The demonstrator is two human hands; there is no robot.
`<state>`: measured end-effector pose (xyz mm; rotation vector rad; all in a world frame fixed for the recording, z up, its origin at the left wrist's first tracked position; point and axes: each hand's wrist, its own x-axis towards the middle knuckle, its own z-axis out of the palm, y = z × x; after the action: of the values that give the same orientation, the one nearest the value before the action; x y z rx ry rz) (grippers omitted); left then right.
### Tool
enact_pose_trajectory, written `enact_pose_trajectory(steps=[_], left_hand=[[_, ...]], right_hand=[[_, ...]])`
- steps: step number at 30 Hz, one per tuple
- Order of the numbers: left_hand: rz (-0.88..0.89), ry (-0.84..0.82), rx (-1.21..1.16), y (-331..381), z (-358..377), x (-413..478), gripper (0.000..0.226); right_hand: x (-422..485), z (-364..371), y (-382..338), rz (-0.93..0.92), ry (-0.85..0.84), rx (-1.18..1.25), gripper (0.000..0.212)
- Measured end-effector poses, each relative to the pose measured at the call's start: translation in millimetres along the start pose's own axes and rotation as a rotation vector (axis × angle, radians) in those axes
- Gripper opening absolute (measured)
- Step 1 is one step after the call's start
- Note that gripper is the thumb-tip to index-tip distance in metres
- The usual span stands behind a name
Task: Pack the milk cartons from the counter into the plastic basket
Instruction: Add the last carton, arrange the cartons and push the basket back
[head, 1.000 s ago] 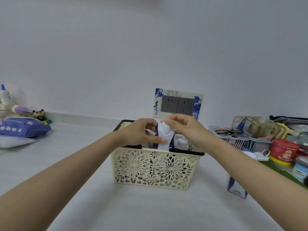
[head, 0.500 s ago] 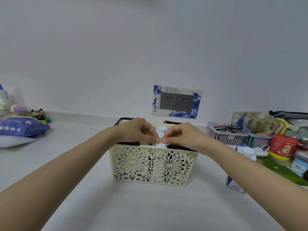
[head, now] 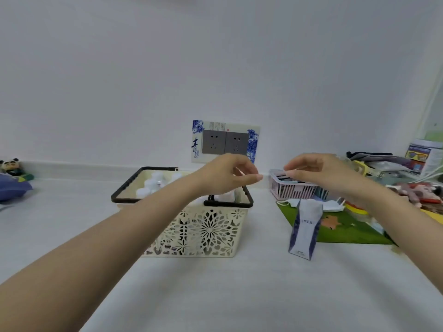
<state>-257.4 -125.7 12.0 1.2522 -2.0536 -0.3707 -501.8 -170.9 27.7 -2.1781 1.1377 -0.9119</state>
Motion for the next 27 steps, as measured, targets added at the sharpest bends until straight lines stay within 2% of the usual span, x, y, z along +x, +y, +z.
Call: enact_pose_trajectory(steps=[3, 6, 10, 13, 16, 19, 23, 27], left_hand=[[0.049, -0.018, -0.003, 21.1, 36.4, 15.8, 0.030], [0.079, -0.072, 0.097, 34.1, 69.9, 27.5, 0.043], [-0.030, -0.242, 0.291, 28.0, 113.6, 40.6, 0.069], [-0.114, -0.300, 0.146, 15.8, 132.8, 45.7, 0.070], [-0.151, -0.290, -0.059, 9.5, 139.3, 49.6, 0.064], [-0.165, -0.285, -0.177, 8.8, 139.6, 48.0, 0.058], [-0.072, -0.169, -0.158, 24.7, 126.2, 42.7, 0.056], [0.097, -0.037, -0.082, 51.3, 74.2, 38.9, 0.054]], right_hand=[[-20.4, -11.1, 40.5, 0.105, -0.008, -0.013, 0.042], [-36.3, -9.1, 75.8, 0.180, -0.067, -0.028, 0.051], [-47.1, 5.9, 107.5, 0.204, -0.049, 0.067, 0.064], [-49.6, 13.8, 120.4, 0.184, 0.001, 0.169, 0.060], [-50.5, 15.5, 125.9, 0.152, 0.034, 0.184, 0.048], [-52.4, 14.2, 125.5, 0.131, 0.031, 0.158, 0.047], [-57.6, 1.1, 103.6, 0.055, 0.068, 0.159, 0.052], [-55.9, -23.4, 50.4, -0.115, 0.111, 0.141, 0.055]])
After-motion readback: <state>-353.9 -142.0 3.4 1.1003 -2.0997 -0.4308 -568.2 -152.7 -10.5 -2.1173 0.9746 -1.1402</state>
